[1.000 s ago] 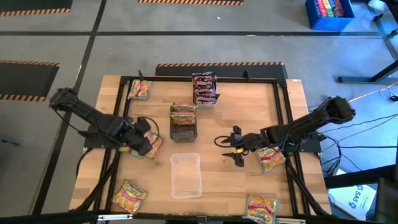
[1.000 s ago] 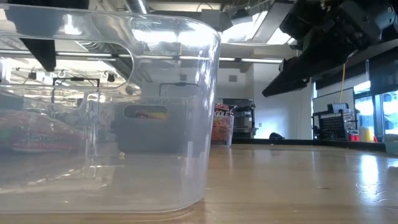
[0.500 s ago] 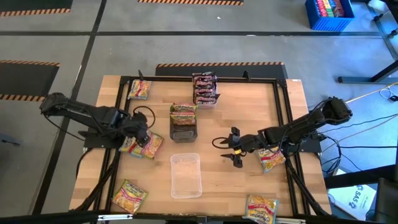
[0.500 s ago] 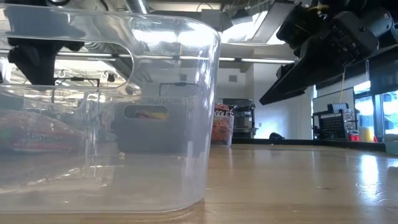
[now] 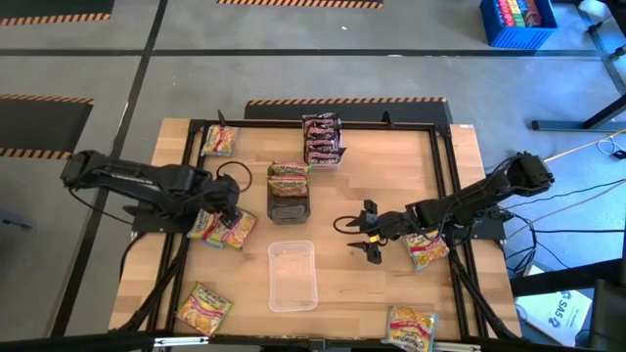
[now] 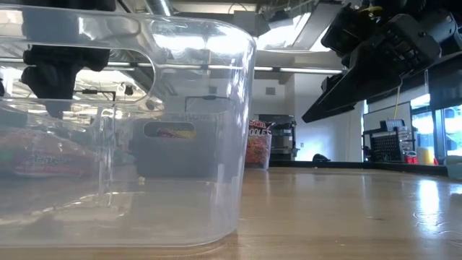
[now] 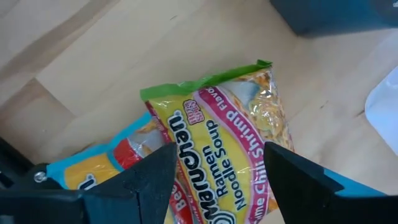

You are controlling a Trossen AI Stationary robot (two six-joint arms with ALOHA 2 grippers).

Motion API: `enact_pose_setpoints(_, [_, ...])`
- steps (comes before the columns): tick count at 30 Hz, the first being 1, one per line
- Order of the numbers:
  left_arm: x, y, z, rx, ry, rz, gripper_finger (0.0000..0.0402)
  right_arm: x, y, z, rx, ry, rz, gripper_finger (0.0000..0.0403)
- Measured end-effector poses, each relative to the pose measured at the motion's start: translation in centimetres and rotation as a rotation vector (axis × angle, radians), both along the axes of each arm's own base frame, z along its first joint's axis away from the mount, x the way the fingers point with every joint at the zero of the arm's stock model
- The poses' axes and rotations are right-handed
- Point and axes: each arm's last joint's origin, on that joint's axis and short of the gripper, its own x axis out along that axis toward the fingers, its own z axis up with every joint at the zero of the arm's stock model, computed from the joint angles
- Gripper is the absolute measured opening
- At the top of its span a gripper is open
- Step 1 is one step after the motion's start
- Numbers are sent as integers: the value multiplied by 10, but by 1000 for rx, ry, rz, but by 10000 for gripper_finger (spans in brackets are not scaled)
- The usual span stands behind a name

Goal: Sort Maruchan noodles
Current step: Put the top green noodle pack into the black bin

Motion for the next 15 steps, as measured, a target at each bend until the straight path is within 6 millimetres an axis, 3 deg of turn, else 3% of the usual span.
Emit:
enact_pose_setpoints(8, [2, 11, -4, -66, 23, 26, 215, 0, 0, 0, 1, 2, -1, 269])
enact_pose_setpoints(15, [-6, 21, -28, -188, 66, 34, 212, 0, 0, 0, 0, 2, -1, 269])
